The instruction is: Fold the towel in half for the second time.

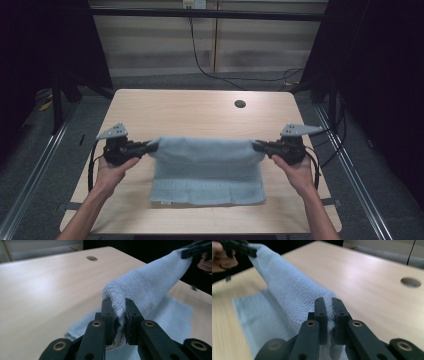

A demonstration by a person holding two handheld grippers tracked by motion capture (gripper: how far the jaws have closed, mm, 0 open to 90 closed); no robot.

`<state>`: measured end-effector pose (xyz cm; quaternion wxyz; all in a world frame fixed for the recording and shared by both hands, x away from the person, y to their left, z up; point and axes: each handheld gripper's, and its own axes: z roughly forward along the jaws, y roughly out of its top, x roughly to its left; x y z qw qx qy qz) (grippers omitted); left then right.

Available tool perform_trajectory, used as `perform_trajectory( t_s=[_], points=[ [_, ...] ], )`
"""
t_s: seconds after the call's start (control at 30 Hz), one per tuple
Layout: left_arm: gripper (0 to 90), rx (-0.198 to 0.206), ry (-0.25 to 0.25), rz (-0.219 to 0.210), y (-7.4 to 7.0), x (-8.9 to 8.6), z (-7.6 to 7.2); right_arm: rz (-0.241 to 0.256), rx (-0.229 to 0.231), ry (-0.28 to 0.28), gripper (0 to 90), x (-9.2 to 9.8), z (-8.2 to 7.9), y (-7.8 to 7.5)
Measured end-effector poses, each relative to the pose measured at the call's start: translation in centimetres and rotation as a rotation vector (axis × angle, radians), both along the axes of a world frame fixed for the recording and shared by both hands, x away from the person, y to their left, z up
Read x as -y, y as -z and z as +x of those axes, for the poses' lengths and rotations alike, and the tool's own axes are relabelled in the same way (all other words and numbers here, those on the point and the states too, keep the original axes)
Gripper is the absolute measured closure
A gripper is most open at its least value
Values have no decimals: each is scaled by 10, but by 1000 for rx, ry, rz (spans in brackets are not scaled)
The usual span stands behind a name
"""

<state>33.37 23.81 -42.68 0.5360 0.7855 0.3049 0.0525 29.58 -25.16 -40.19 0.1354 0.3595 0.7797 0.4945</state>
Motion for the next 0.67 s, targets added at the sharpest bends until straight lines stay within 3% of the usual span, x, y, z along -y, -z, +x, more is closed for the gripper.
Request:
perform_trajectory(
  t_s=[0.13, 0.2, 0.27, 0.33, 0.47, 0.53, 0.67],
  points=[
    [786, -32, 38, 0, 17, -4, -30, 21, -27, -23, 821, 0, -31, 20],
    [757, -52, 62, -5, 22, -6, -42, 25, -52, -29, 769, 0, -42, 29],
    [649, -64, 43, -33, 24, -11, -54, 52, -80, -34, 668, 3, -52, 35],
    [554, -57, 24, -45, 22, -18, -60, 78, -73, -15, 633, 8, -60, 37],
    [472, -68, -69, -83, 24, -31, -52, 104, -68, 35, 599, 20, -66, 40],
    [440, -82, -103, -54, 30, -34, -46, 116, -66, 56, 587, 22, -66, 44],
    [365, -89, -123, 4, 37, -33, -46, 113, -60, 96, 529, 25, -65, 48]
  ],
)
